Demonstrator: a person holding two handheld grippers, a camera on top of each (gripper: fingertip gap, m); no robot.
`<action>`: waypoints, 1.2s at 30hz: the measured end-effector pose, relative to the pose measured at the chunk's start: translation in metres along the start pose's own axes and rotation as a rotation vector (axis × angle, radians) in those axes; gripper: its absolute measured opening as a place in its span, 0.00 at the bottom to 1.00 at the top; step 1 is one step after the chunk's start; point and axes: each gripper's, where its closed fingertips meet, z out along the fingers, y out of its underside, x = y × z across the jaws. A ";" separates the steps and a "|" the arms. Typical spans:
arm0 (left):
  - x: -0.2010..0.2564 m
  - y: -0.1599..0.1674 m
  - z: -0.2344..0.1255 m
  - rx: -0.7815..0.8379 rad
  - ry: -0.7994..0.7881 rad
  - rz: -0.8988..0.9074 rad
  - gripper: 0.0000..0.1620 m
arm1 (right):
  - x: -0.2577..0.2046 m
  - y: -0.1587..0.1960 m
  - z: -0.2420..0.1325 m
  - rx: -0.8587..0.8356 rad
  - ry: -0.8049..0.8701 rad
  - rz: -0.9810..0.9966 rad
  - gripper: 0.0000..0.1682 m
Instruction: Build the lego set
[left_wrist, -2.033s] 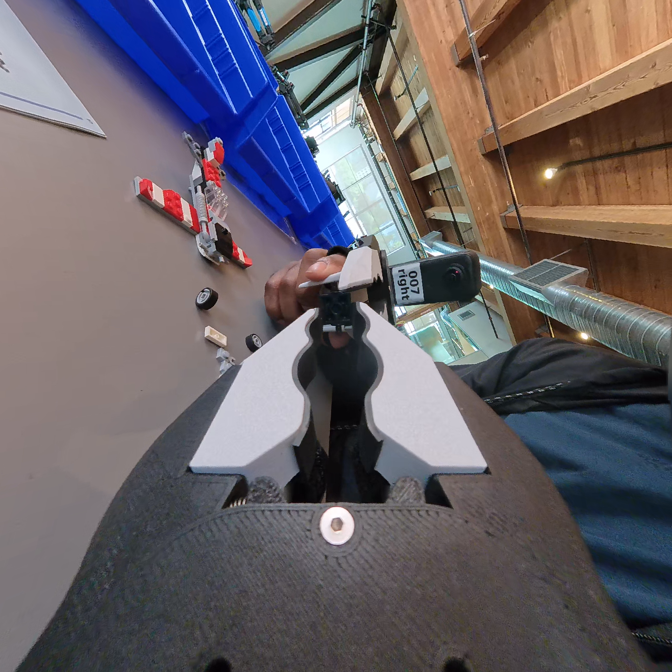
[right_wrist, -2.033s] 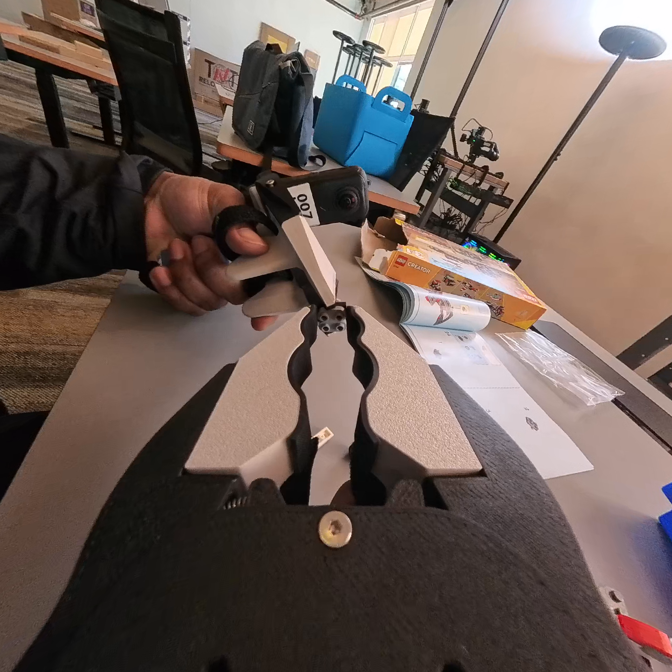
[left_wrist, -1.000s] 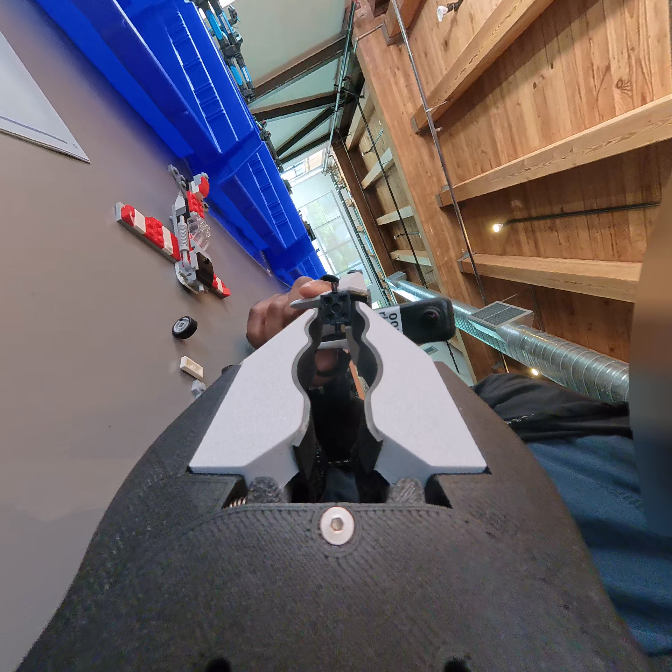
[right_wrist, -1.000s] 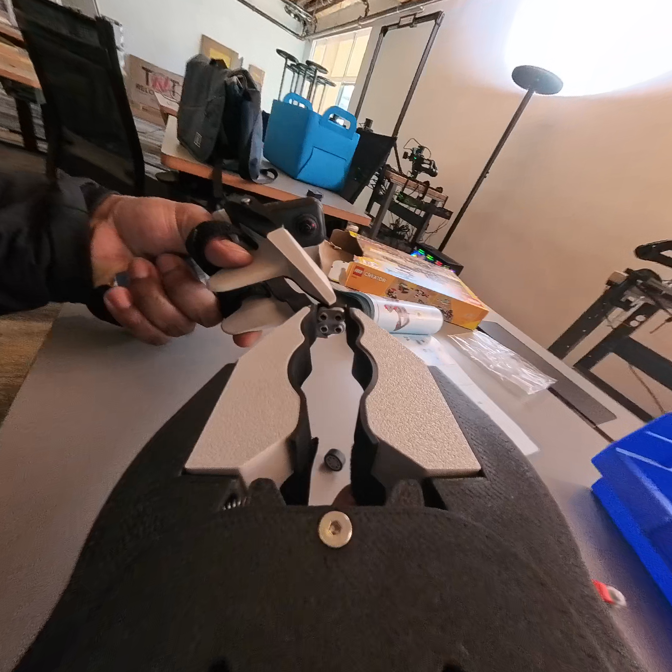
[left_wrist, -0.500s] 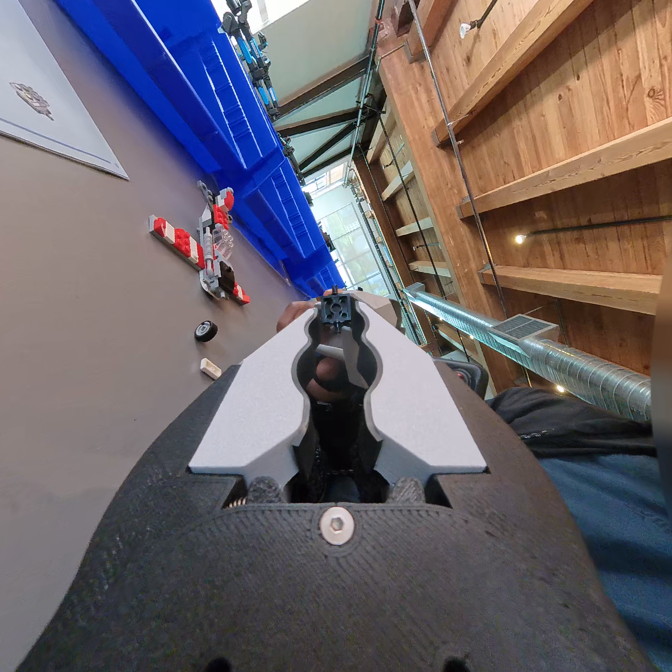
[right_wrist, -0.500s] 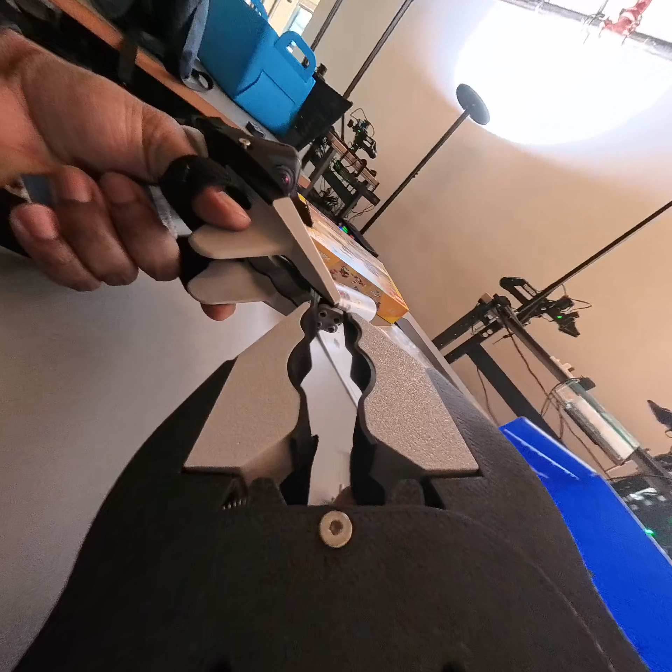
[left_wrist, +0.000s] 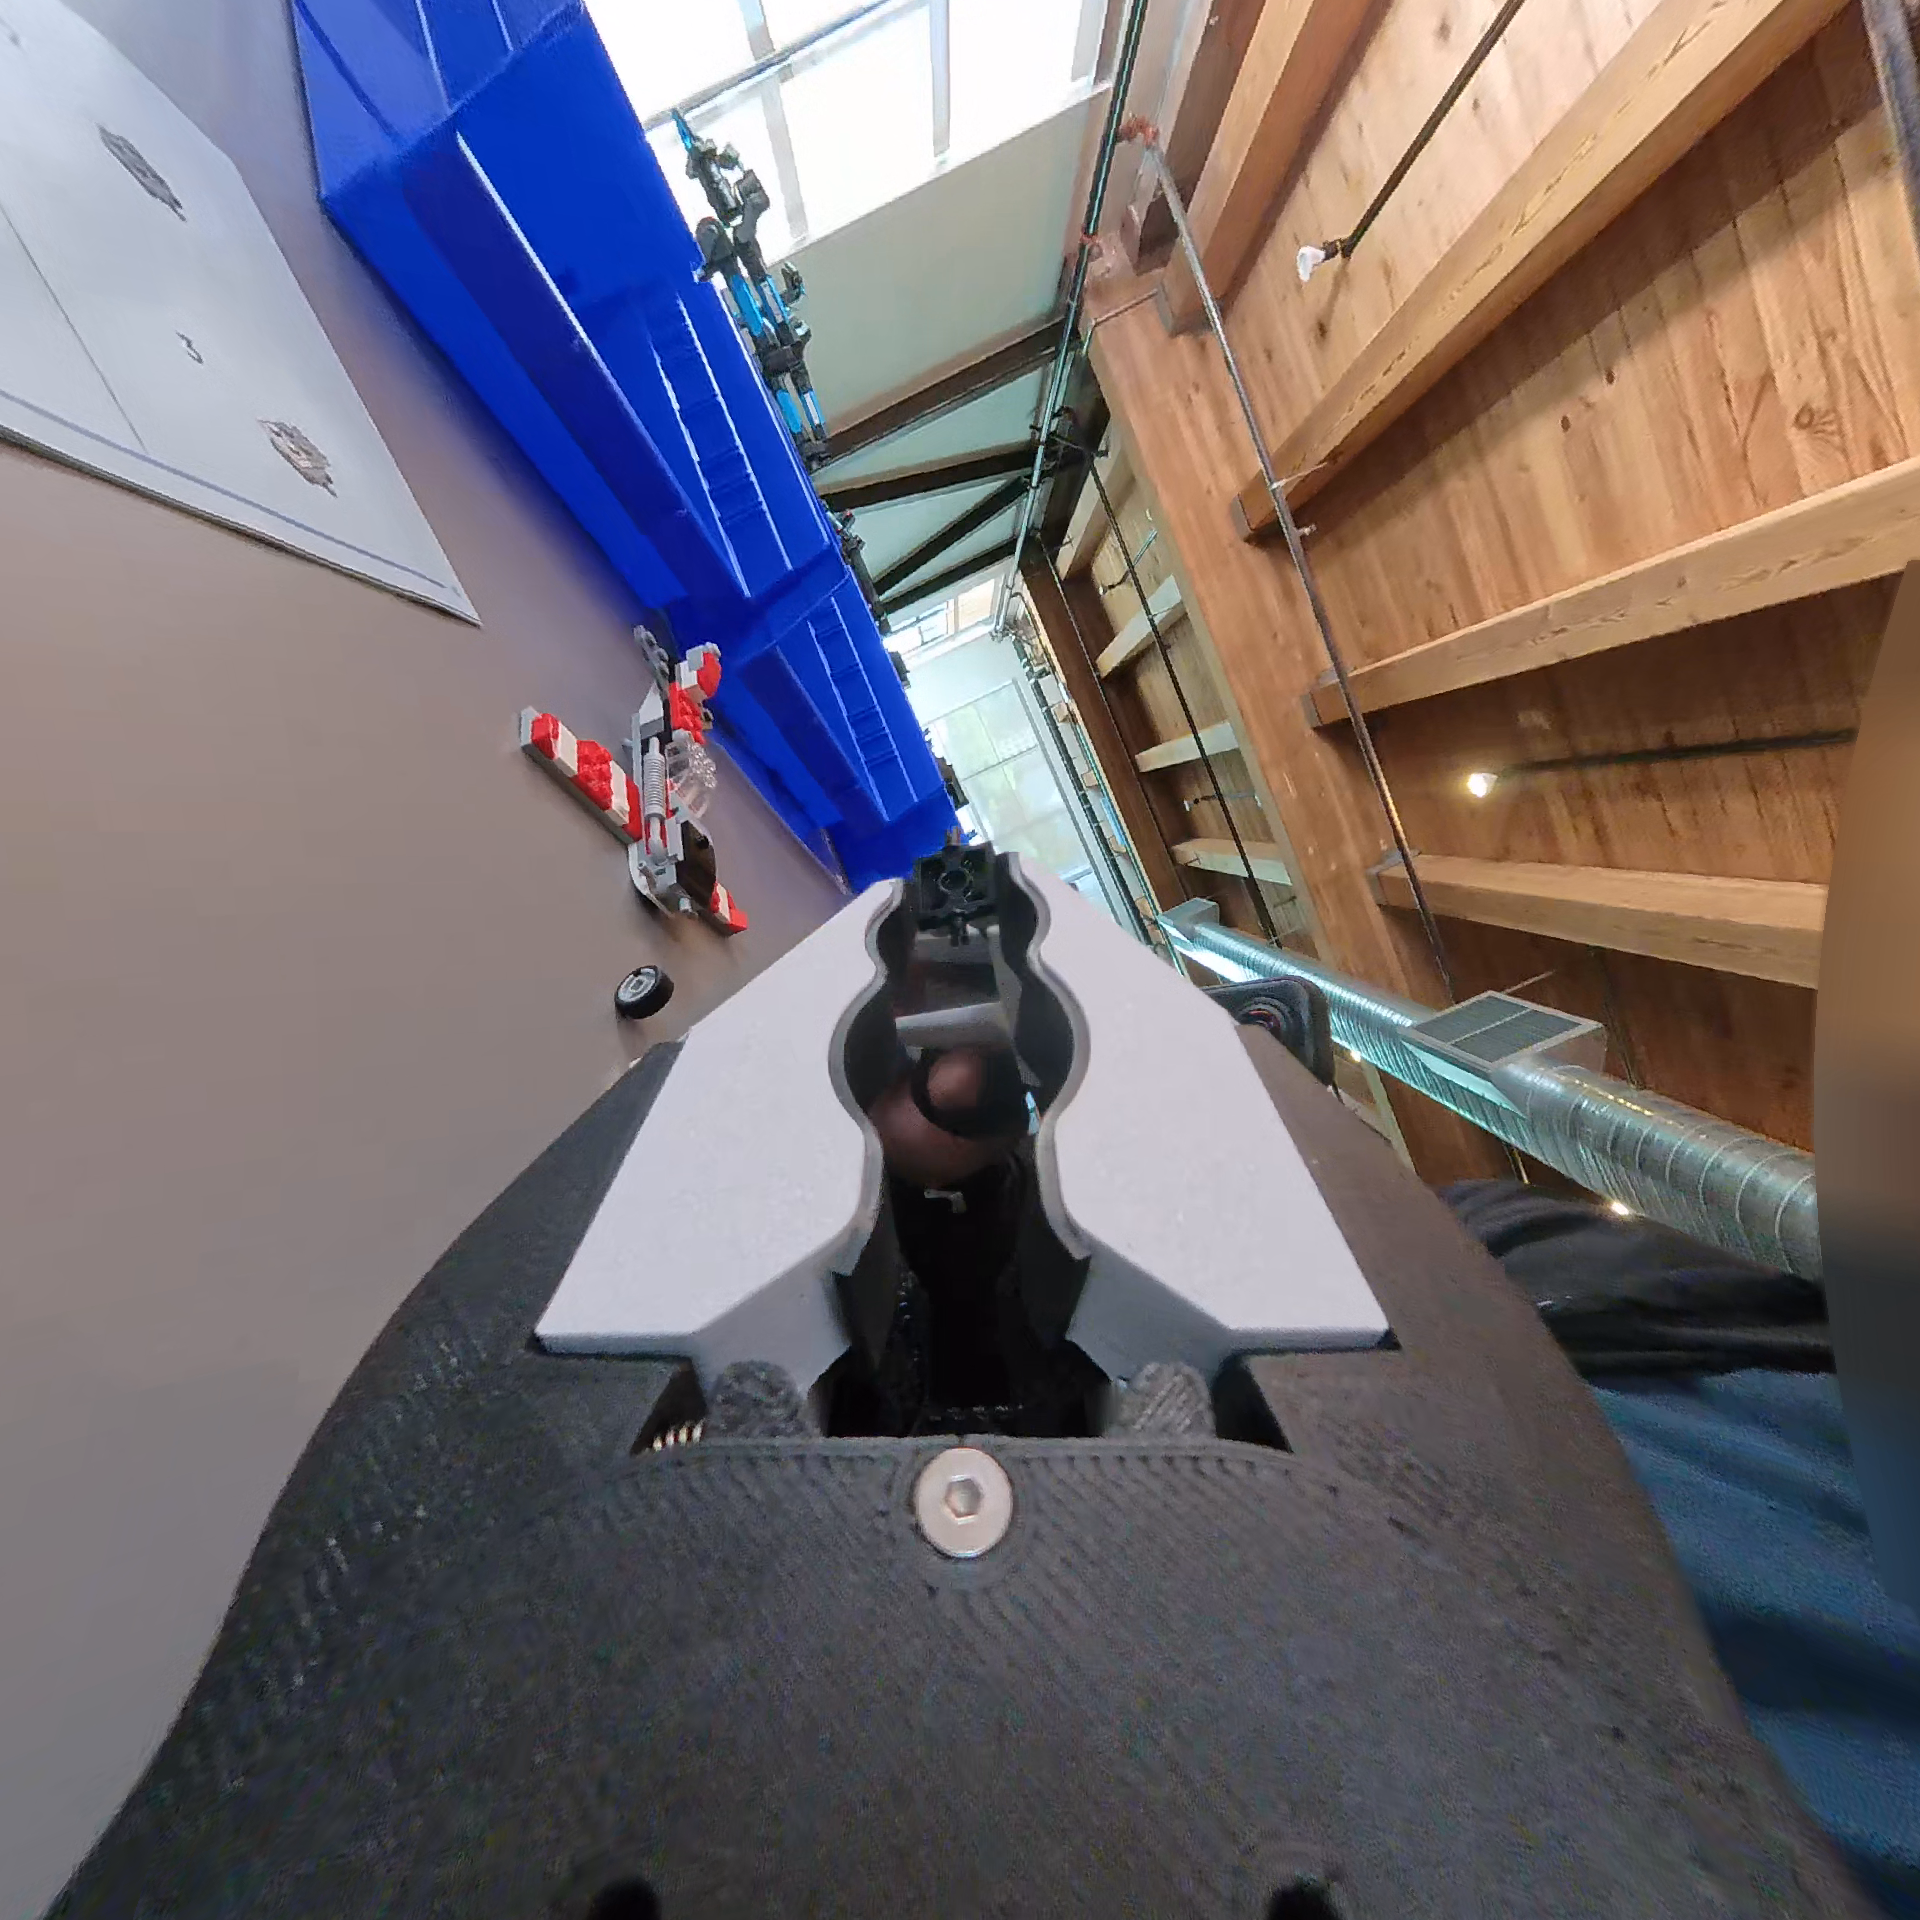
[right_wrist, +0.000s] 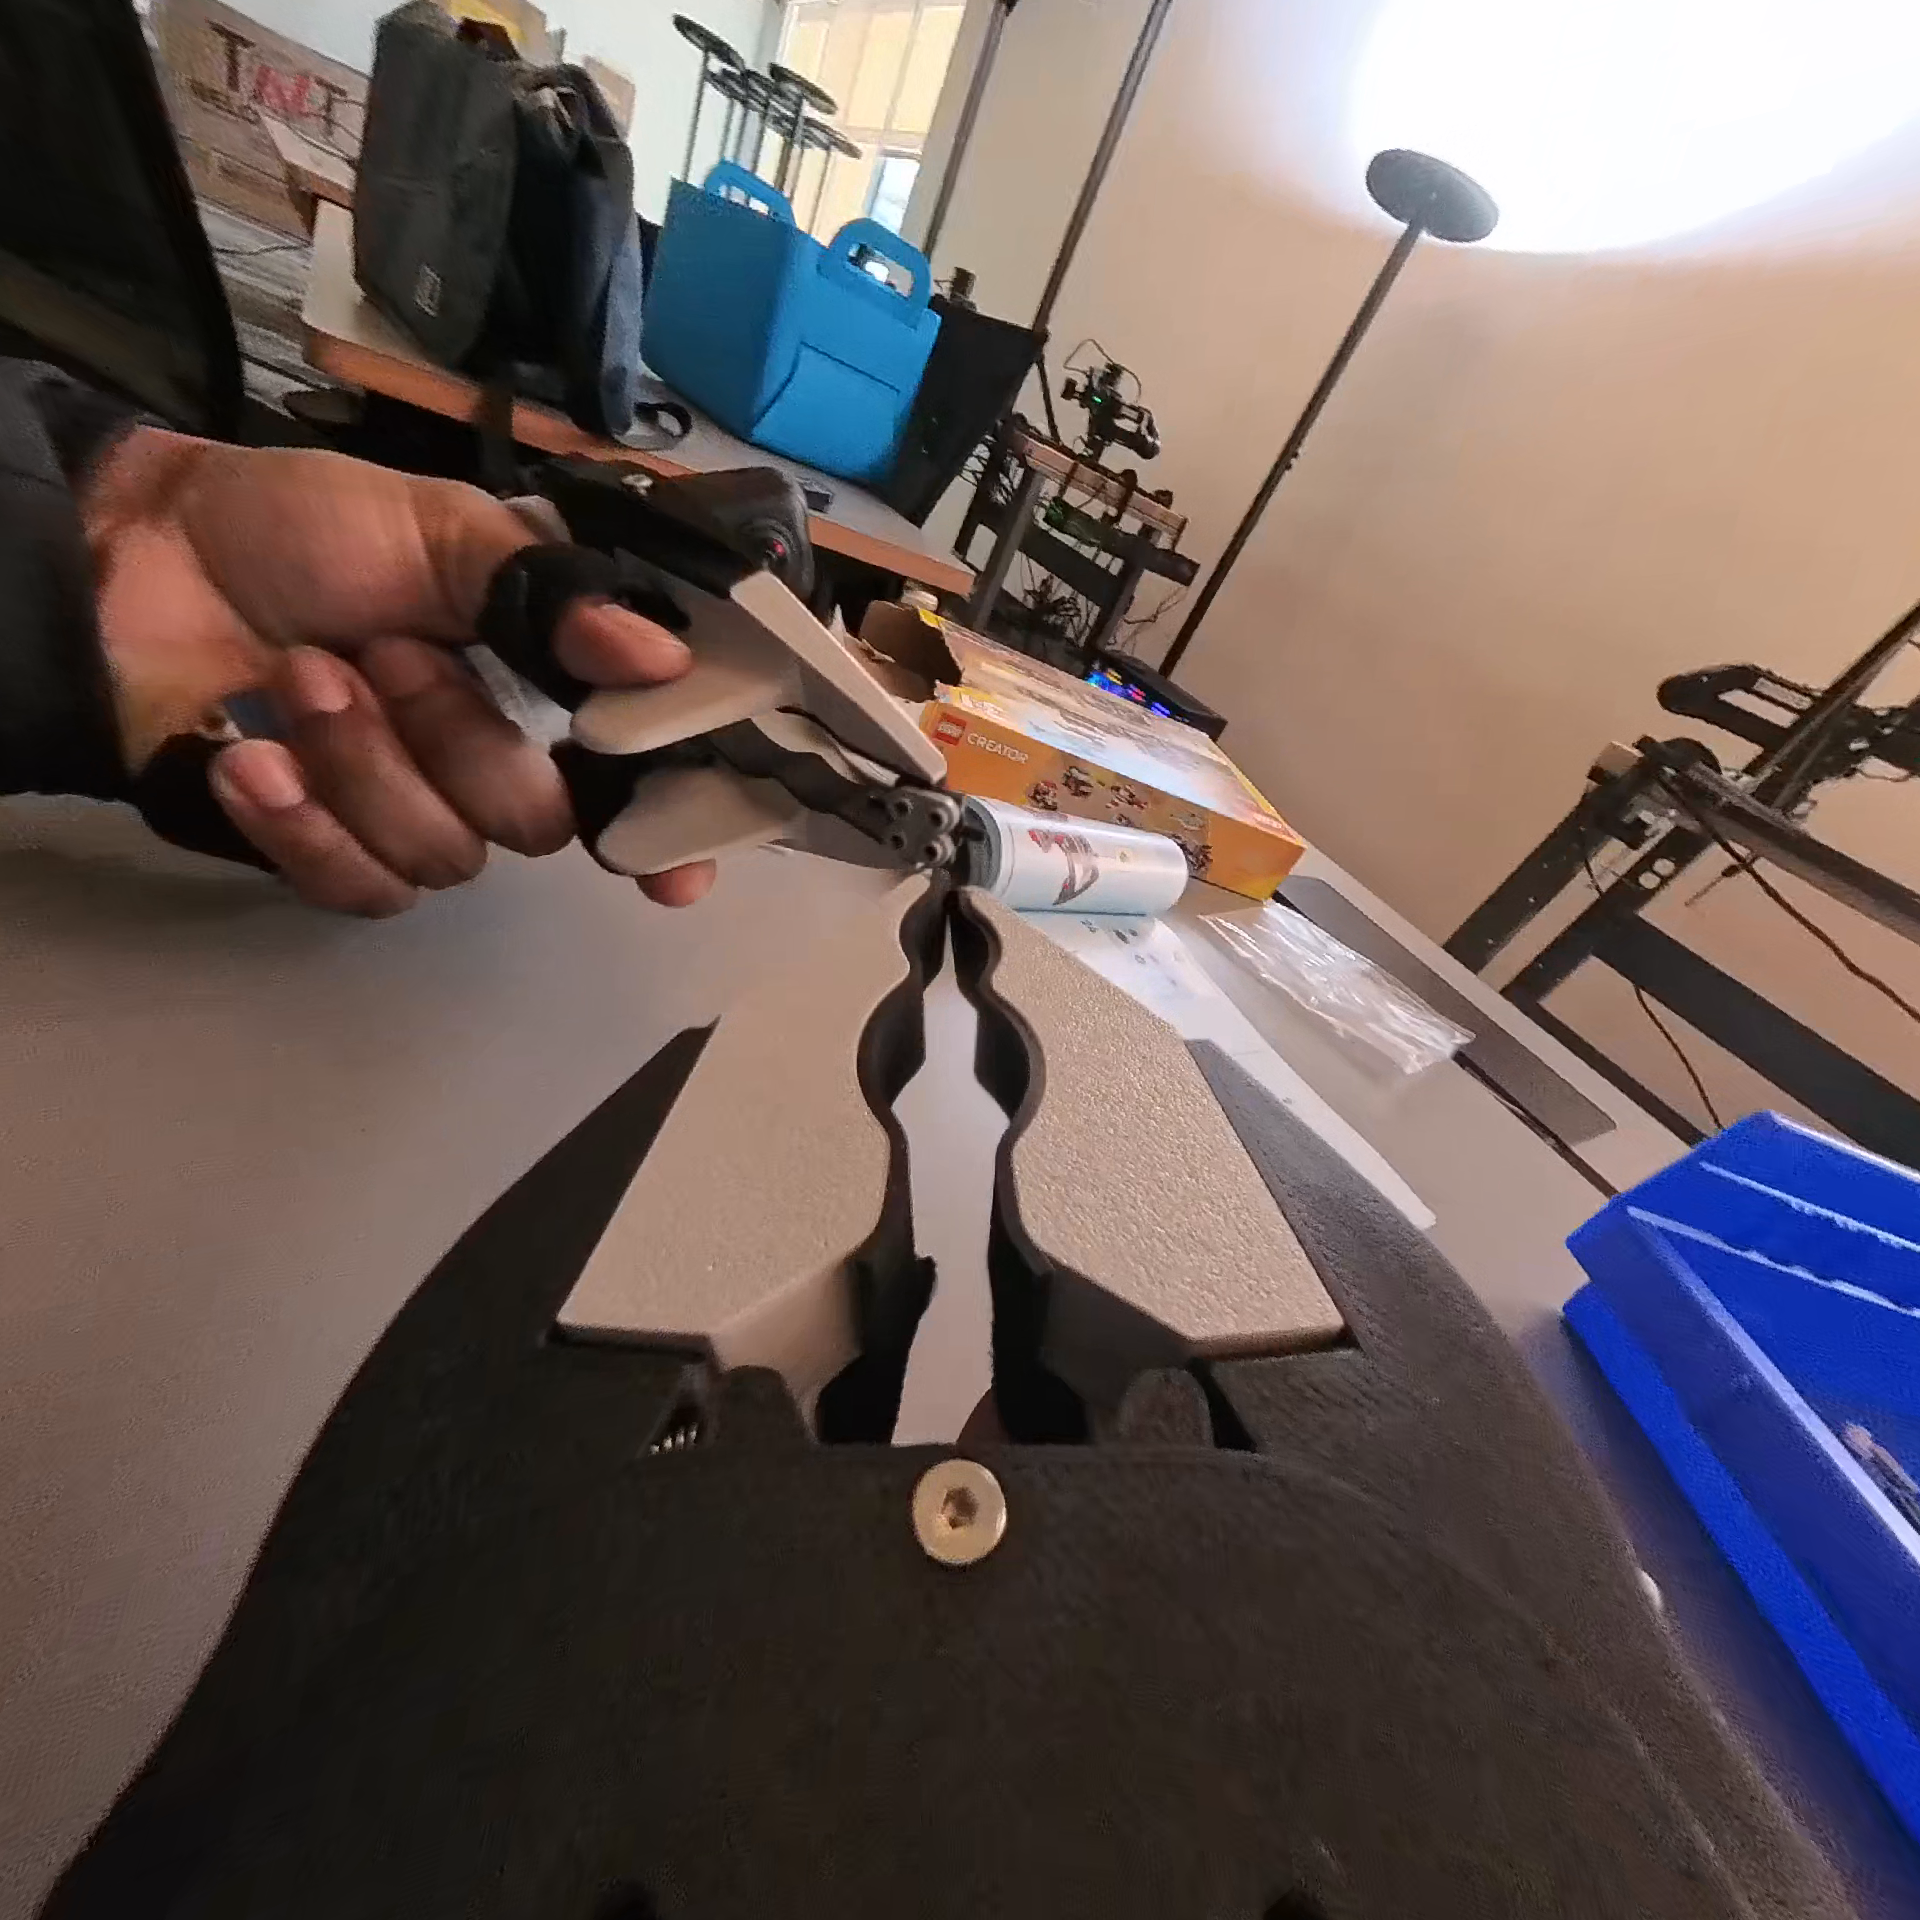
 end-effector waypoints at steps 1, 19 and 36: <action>0.000 0.002 0.002 -0.007 -0.003 0.004 0.11 | 0.002 0.001 0.001 -0.010 0.020 -0.005 0.01; -0.005 0.012 0.023 -0.055 -0.138 0.228 0.11 | 0.006 0.007 0.009 -0.094 0.121 -0.067 0.12; -0.007 0.011 0.026 -0.007 -0.054 0.026 0.10 | 0.007 0.008 0.008 -0.130 0.139 -0.099 0.09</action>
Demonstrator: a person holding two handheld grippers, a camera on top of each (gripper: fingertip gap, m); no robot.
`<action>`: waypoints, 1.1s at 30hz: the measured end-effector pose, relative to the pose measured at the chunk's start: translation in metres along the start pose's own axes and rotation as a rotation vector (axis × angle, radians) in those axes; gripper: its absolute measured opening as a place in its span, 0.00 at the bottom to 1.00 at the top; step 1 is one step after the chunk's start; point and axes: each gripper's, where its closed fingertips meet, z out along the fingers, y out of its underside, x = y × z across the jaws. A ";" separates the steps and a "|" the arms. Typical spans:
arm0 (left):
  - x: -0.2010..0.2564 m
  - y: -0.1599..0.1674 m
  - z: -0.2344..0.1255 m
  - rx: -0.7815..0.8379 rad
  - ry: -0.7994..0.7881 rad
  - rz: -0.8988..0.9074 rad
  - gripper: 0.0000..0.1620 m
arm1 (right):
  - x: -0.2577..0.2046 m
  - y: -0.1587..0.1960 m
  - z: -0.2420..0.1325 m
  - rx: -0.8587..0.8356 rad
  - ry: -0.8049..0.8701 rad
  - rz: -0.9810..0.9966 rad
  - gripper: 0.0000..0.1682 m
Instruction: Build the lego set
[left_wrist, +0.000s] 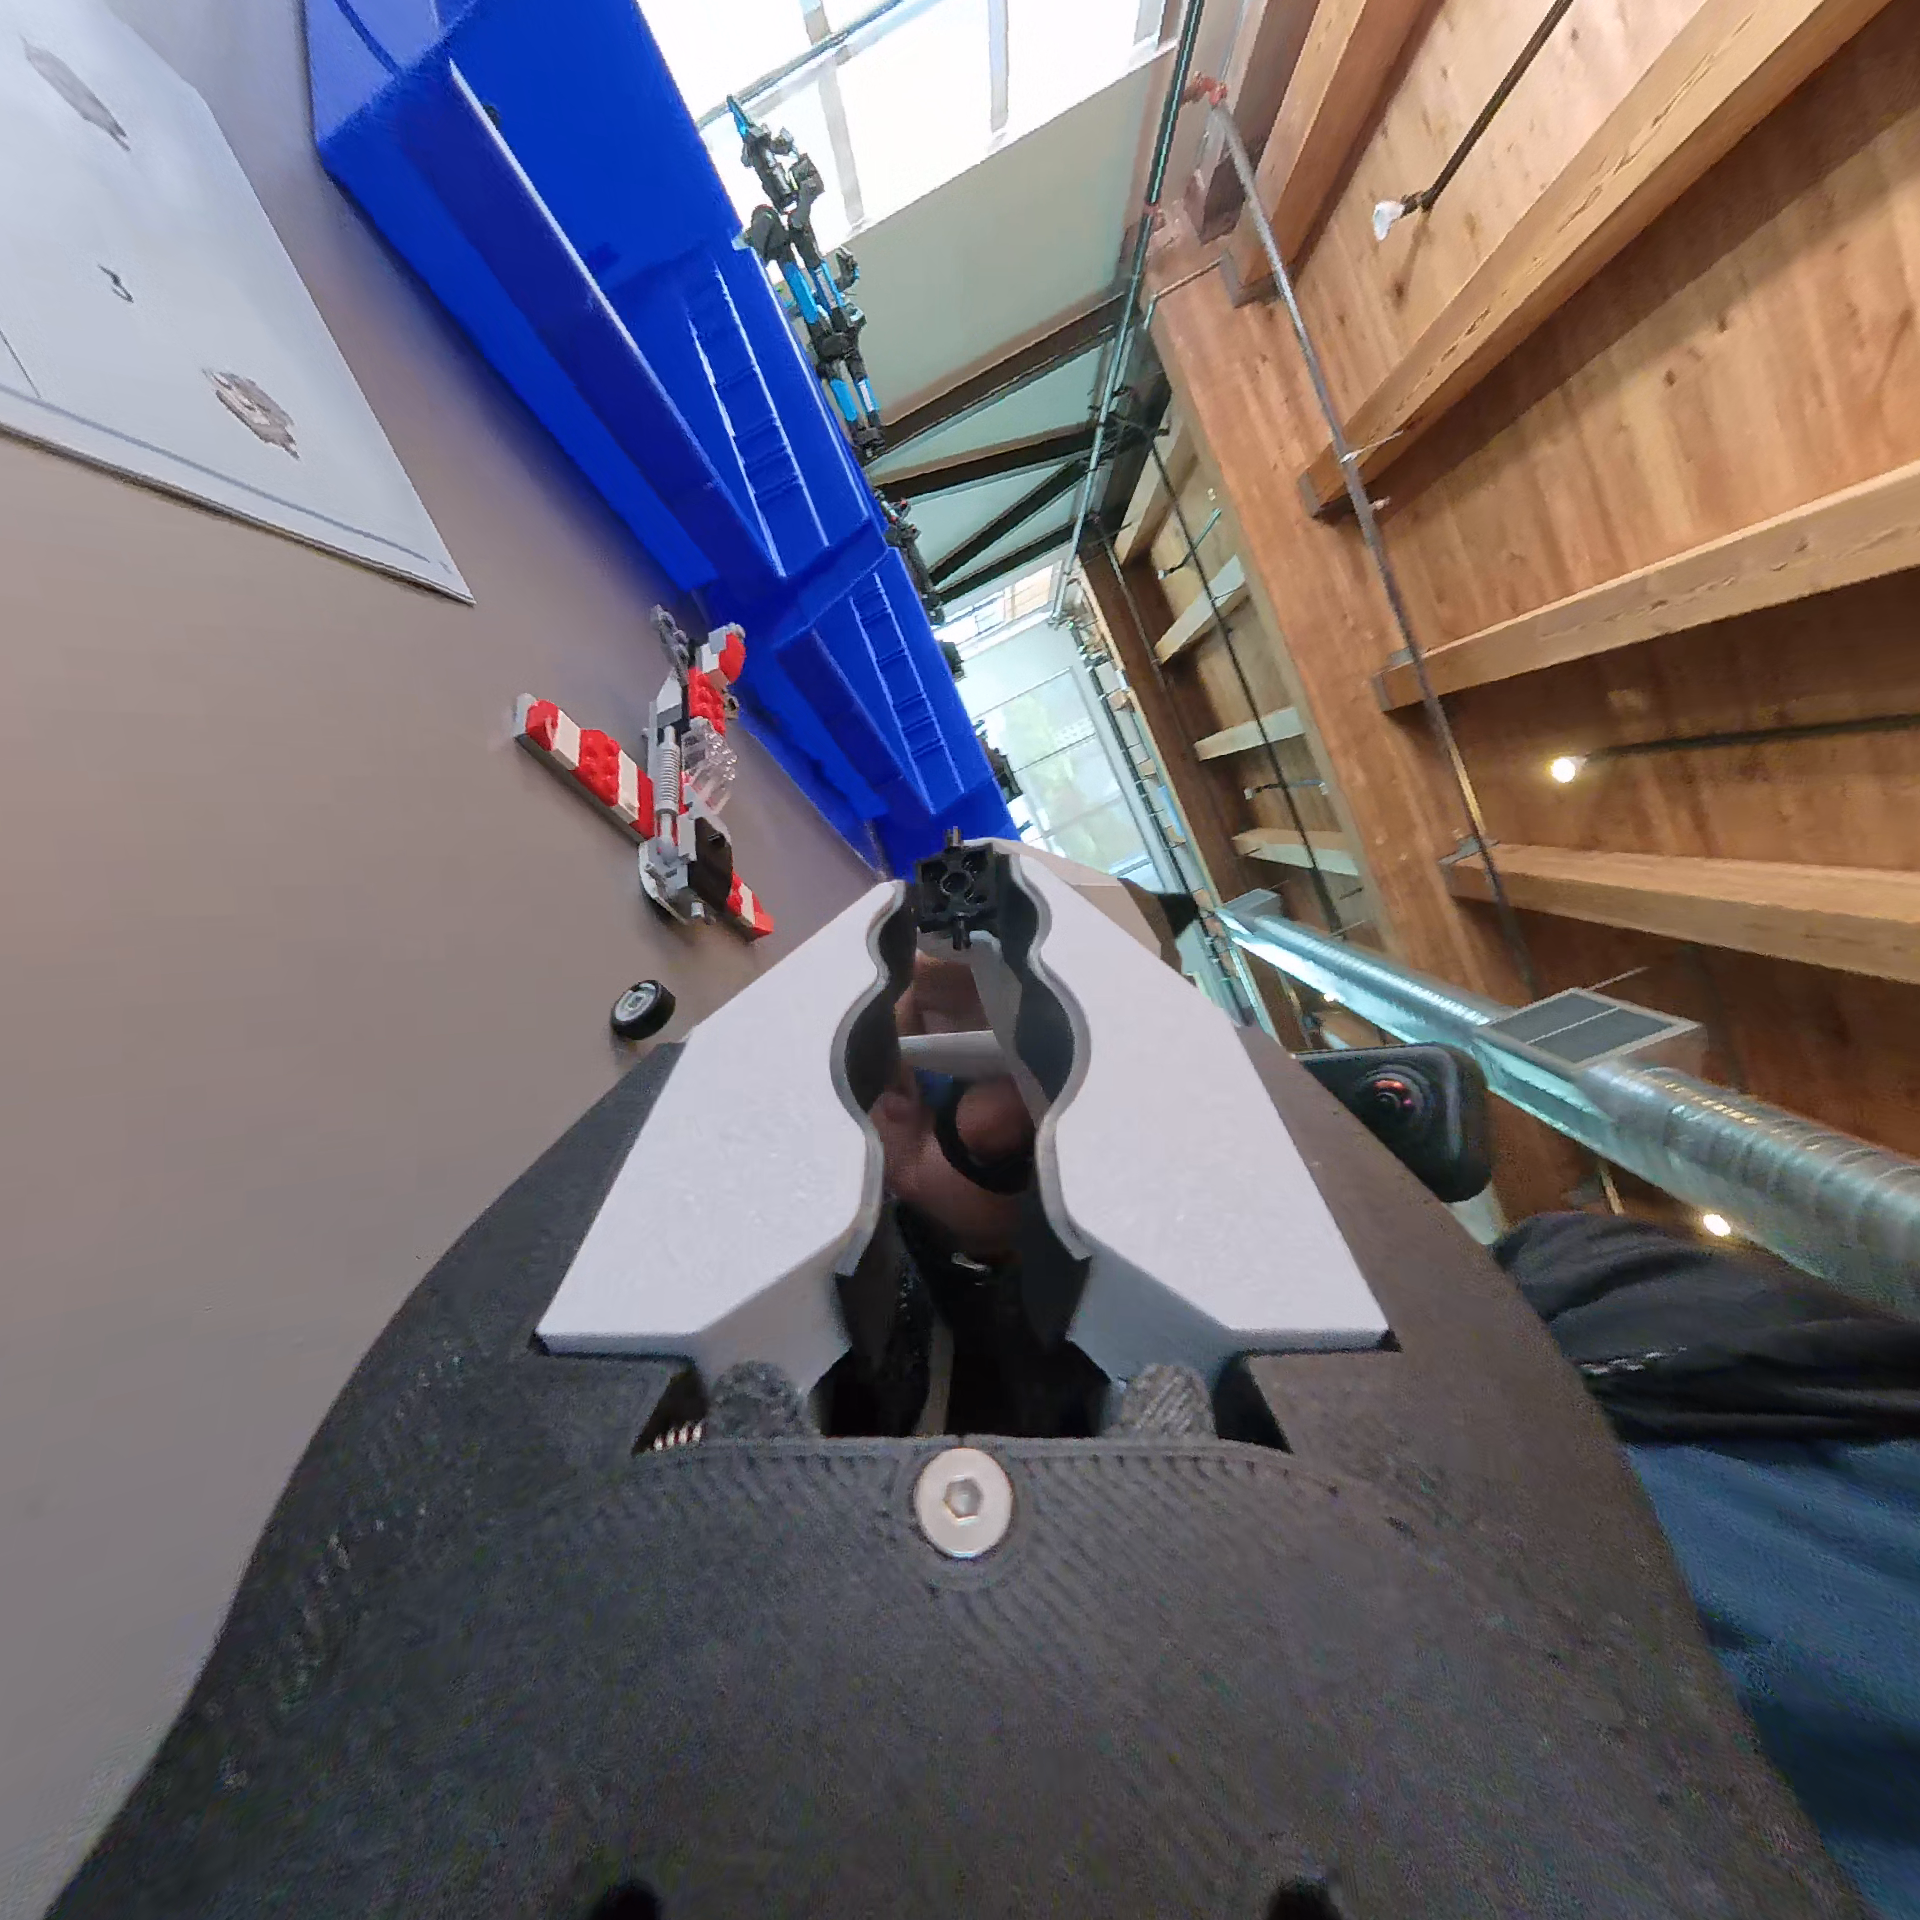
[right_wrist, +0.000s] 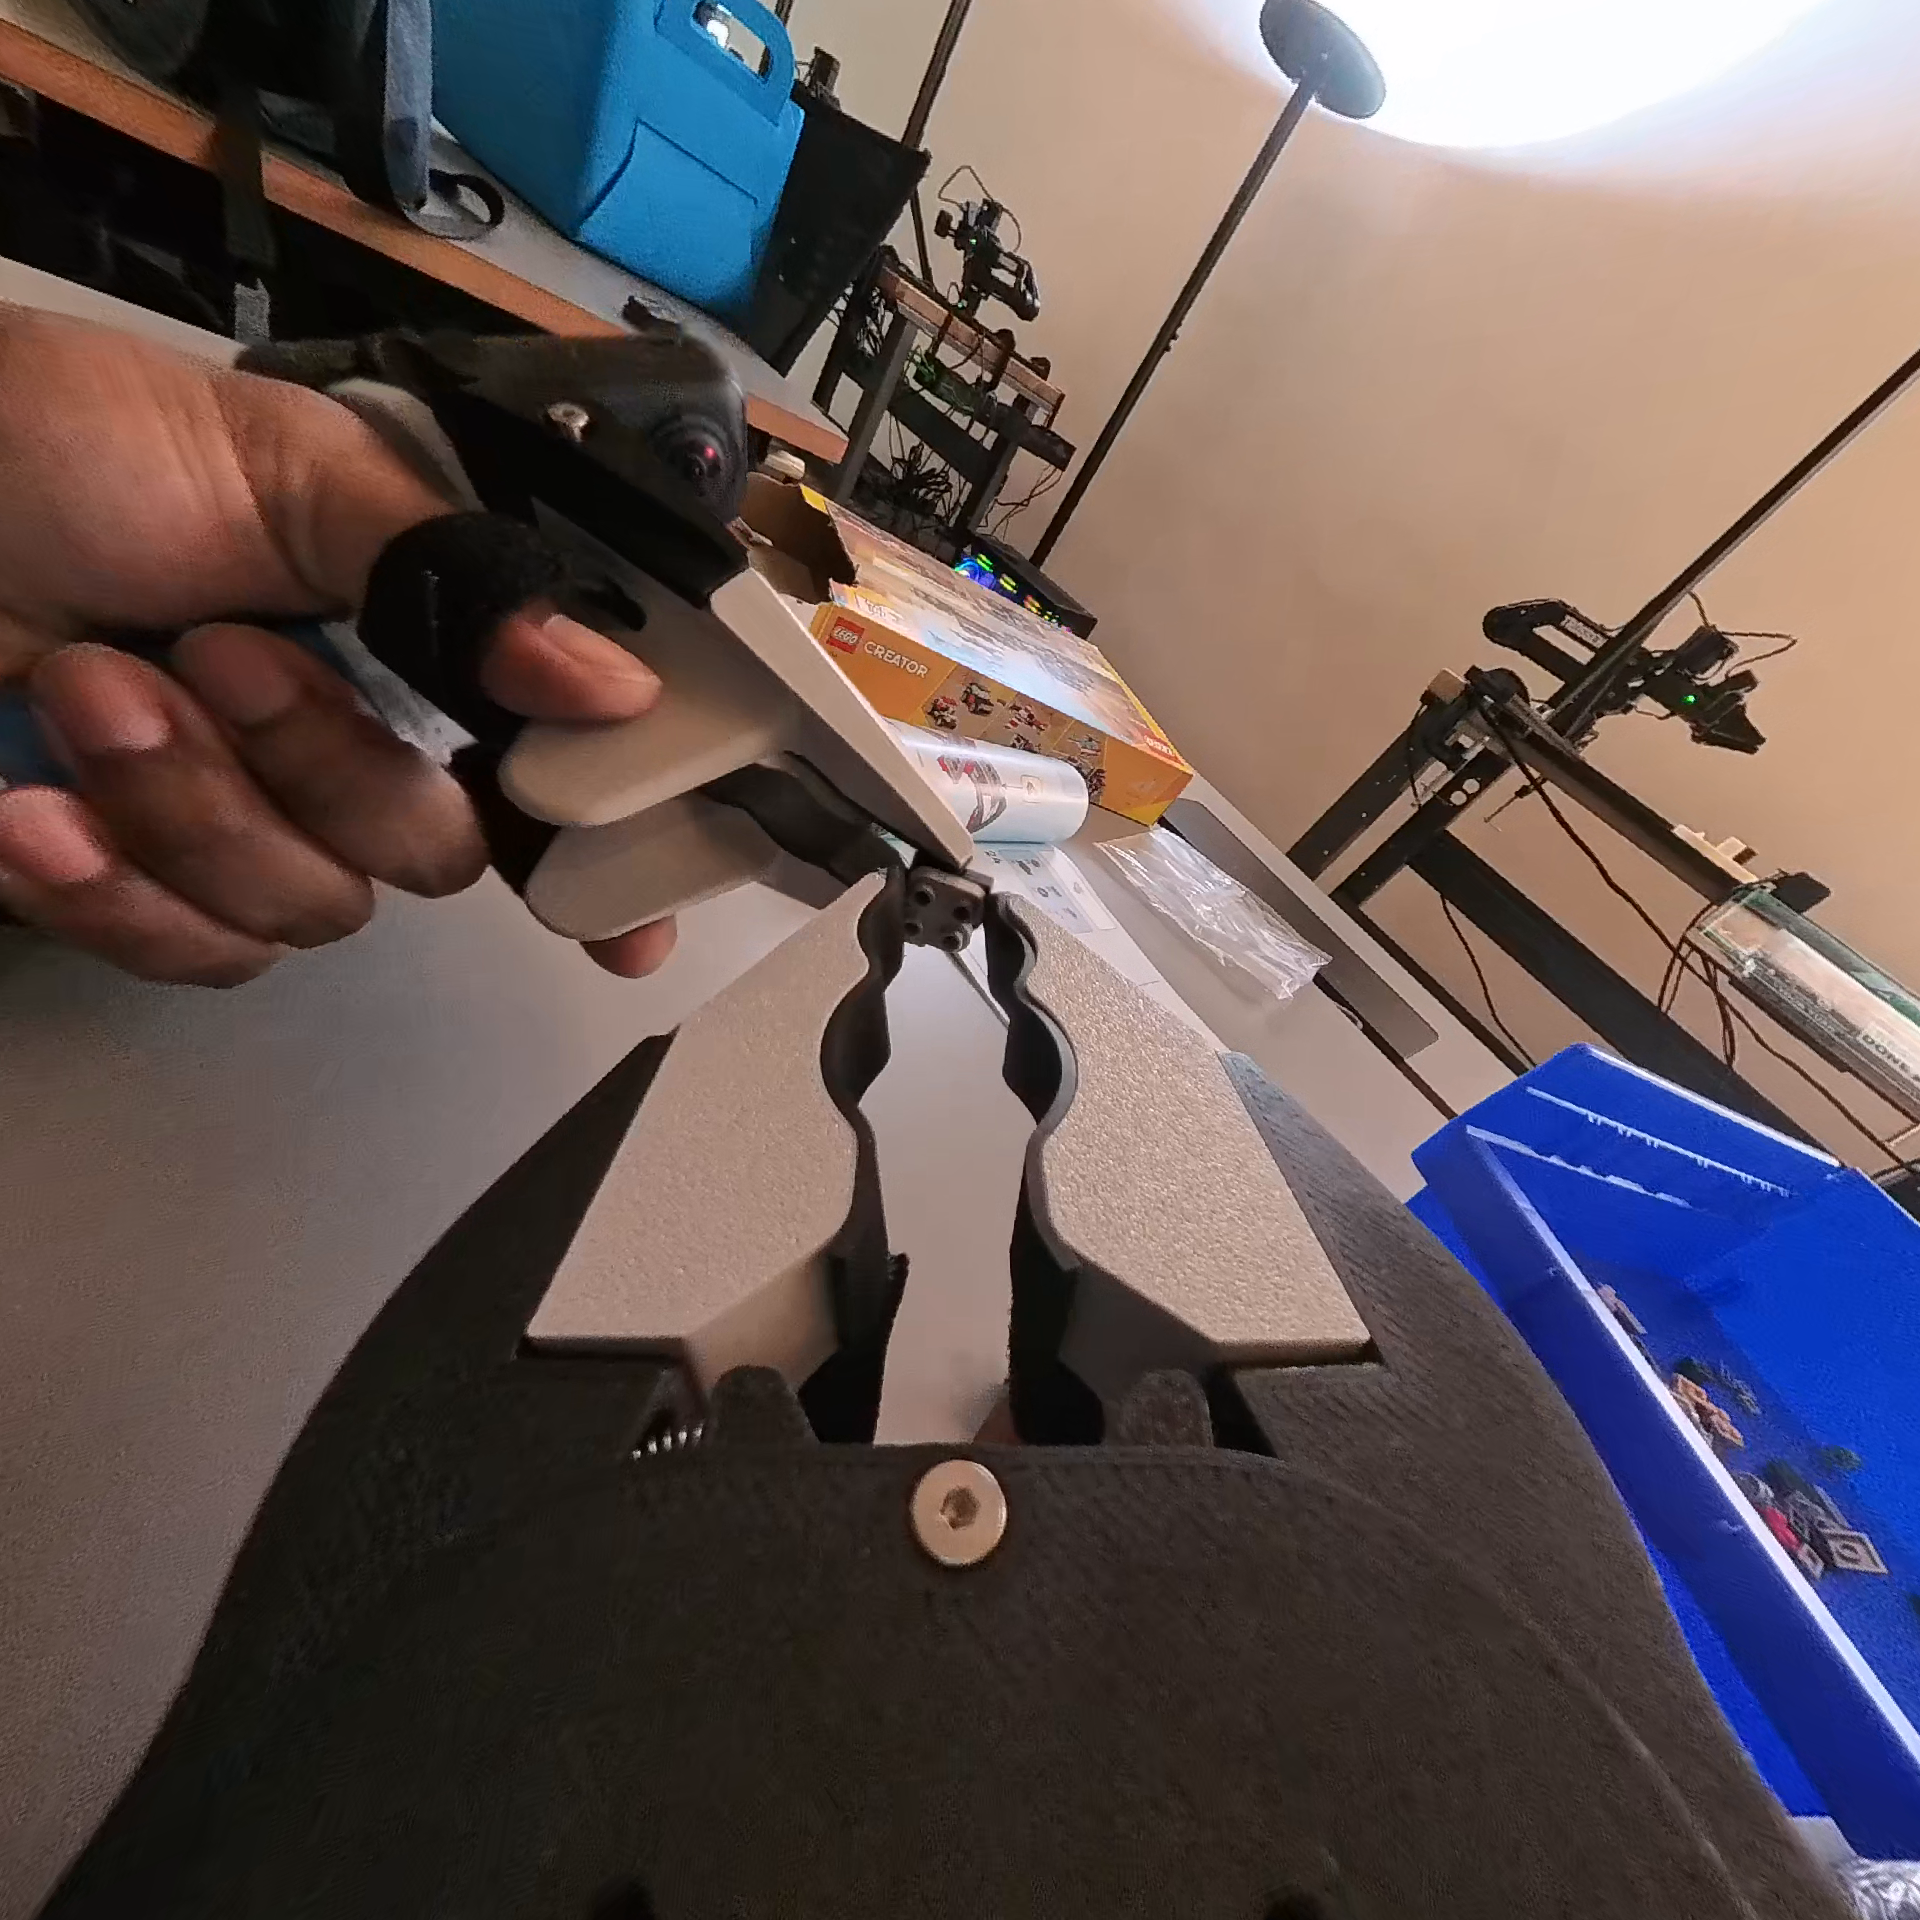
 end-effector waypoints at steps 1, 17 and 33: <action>0.000 0.000 0.000 0.002 0.008 -0.014 0.11 | 0.000 0.000 0.000 0.003 0.000 0.000 0.09; 0.004 0.001 0.003 0.017 0.073 -0.121 0.10 | 0.003 -0.003 -0.003 0.041 -0.035 0.071 0.09; 0.004 -0.001 0.003 0.049 0.117 -0.209 0.10 | 0.003 -0.002 -0.003 0.039 -0.023 0.045 0.09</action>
